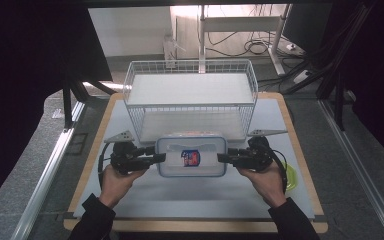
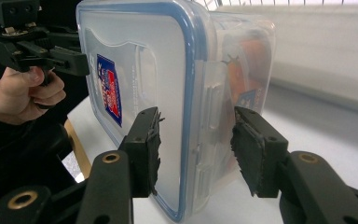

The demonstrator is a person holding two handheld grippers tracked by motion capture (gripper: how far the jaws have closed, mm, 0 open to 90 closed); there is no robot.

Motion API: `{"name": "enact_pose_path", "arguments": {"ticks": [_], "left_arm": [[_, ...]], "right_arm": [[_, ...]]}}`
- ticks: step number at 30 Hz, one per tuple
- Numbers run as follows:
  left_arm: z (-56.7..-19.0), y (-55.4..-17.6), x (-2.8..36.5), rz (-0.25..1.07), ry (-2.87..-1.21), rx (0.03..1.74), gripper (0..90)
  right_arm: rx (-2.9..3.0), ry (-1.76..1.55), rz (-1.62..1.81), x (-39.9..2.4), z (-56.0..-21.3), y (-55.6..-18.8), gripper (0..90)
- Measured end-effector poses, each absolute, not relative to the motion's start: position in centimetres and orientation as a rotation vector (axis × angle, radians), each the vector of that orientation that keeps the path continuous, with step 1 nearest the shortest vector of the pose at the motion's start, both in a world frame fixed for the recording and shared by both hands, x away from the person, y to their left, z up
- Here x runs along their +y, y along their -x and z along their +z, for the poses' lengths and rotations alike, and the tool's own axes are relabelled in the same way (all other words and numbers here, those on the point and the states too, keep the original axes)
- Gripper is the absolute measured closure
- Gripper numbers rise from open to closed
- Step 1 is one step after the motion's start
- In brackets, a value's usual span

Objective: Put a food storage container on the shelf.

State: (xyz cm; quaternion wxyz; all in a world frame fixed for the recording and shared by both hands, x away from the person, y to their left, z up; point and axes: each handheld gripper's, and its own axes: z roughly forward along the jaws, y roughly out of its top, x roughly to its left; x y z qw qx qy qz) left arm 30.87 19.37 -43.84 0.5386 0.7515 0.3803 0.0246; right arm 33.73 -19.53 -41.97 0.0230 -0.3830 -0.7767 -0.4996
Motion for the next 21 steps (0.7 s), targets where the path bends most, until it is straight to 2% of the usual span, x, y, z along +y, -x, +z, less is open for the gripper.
{"name": "enact_pose_path", "arguments": {"ticks": [11,21], "left_arm": [[-40.7,-32.3,19.8,0.096,-1.781,0.894,50.3],[-37.3,-33.9,20.4,0.131,-1.763,0.875,50.6]], "right_arm": [[-2.4,1.167,-1.588,-19.1,-39.2,-35.4,53.2],[-2.405,1.141,-1.64,-18.5,-35.3,-37.6,53.0]]}}
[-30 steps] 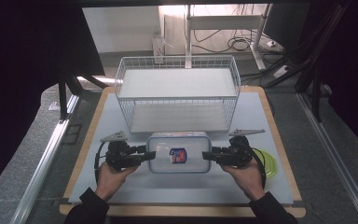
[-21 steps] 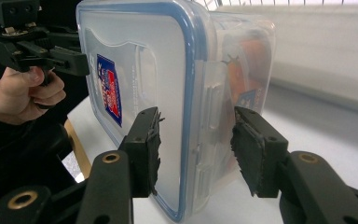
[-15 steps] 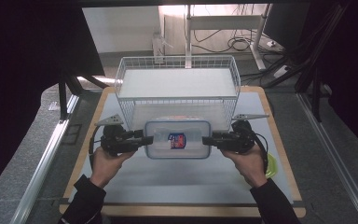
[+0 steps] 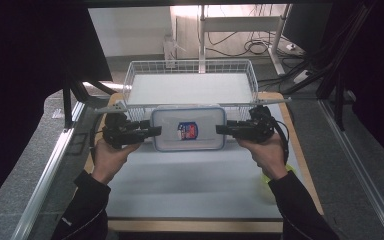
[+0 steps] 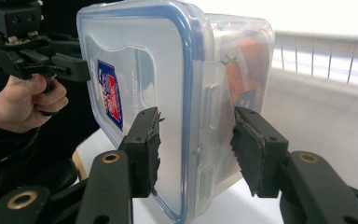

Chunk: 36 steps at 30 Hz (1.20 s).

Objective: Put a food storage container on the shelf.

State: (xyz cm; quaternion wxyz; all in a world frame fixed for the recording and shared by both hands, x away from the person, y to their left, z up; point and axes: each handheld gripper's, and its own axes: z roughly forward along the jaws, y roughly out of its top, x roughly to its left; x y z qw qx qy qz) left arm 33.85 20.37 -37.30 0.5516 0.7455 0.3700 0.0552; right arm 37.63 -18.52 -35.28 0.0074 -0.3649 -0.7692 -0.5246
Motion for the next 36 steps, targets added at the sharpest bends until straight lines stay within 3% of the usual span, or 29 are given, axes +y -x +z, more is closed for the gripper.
{"name": "enact_pose_path", "arguments": {"ticks": [23,36], "left_arm": [[-30.6,-39.3,21.6,0.149,-1.742,0.851,51.1],[-29.9,-43.0,21.8,0.131,-1.714,0.866,51.3]], "right_arm": [[-2.369,1.153,-1.758,-17.6,-29.0,-42.7,53.2],[-2.308,1.204,-1.761,-17.5,-28.7,-45.9,53.1]]}}
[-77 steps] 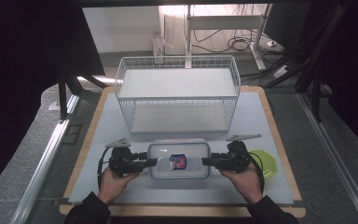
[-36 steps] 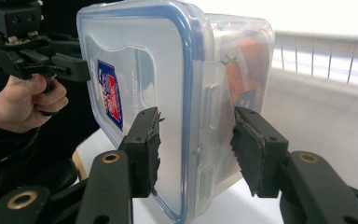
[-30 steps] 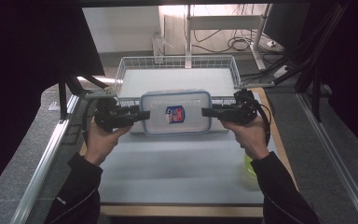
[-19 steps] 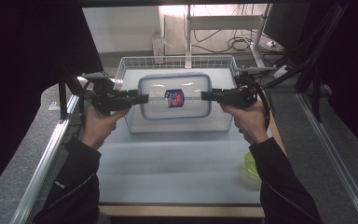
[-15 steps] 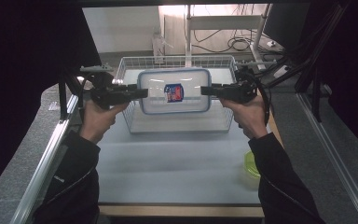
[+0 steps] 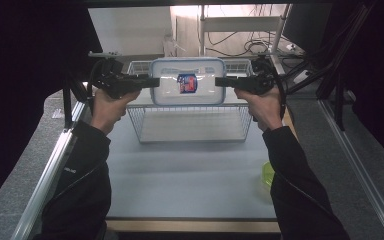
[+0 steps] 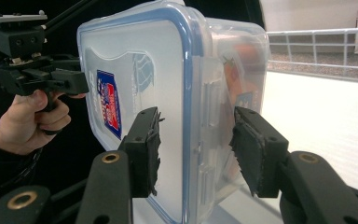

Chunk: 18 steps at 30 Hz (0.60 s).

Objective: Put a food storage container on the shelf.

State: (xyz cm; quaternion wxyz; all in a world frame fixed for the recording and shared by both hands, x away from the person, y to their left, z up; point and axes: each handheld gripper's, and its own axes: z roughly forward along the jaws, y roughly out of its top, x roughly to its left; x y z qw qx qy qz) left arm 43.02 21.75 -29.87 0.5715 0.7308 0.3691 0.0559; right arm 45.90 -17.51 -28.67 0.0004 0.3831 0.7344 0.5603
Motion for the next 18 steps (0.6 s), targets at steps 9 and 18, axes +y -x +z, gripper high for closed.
{"name": "enact_pose_path", "arguments": {"ticks": [9,18], "left_arm": [[-31.1,-44.8,21.2,0.117,-1.713,0.905,50.3],[-31.5,-45.6,20.9,0.116,-1.711,0.902,50.0]], "right_arm": [[2.295,-1.264,1.737,-17.6,-29.3,-47.8,52.7],[2.299,-1.305,1.74,-18.1,-30.0,-48.7,52.3]]}}
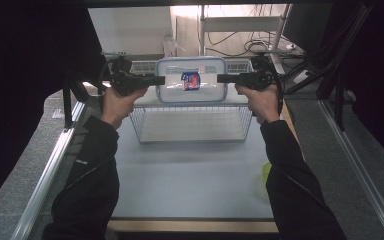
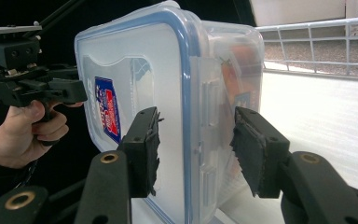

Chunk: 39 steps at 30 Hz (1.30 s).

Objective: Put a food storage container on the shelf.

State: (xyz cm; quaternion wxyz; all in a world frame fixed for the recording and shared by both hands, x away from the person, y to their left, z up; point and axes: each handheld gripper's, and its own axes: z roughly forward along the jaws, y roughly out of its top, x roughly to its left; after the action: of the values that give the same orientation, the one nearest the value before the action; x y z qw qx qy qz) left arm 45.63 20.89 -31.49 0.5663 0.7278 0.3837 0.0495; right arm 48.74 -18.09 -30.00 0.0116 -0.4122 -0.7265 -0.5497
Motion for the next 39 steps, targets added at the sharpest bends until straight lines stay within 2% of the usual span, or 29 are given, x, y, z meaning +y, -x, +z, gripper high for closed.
{"name": "enact_pose_path", "arguments": {"ticks": [9,12,13,17,27,30,33,39], "left_arm": [[-31.7,-45.1,20.0,0.294,-1.757,0.904,42.9],[-31.9,-45.0,19.4,0.351,-1.806,0.919,46.9],[-32.1,-45.0,19.2,0.367,-1.817,0.92,45.7],[-32.3,-45.1,19.3,0.344,-1.799,0.923,49.0],[-32.1,-45.0,19.3,0.314,-1.76,0.899,49.4],[-32.1,-44.6,18.8,0.387,-1.828,0.89,49.0],[-32.5,-44.4,19.0,0.383,-1.819,0.889,50.3],[-32.9,-44.1,19.7,0.381,-1.813,0.893,60.0]], "right_arm": [[-2.333,1.276,-1.726,-17.7,-30.0,-48.7,50.4],[-2.354,1.297,-1.709,-17.5,-30.0,-48.6,46.7],[-2.357,1.309,-1.707,-17.5,-30.1,-48.6,45.2],[-2.318,1.339,-1.722,-17.8,-30.3,-49.0,44.3],[-2.464,1.423,-1.724,-17.2,-29.8,-49.2,40.4],[-2.52,1.435,-1.73,-17.0,-29.7,-49.0,39.0],[-2.577,1.413,-1.725,-17.1,-29.6,-48.5,45.7],[-2.645,1.348,-1.762,-17.8,-29.4,-46.3,67.1]]}}
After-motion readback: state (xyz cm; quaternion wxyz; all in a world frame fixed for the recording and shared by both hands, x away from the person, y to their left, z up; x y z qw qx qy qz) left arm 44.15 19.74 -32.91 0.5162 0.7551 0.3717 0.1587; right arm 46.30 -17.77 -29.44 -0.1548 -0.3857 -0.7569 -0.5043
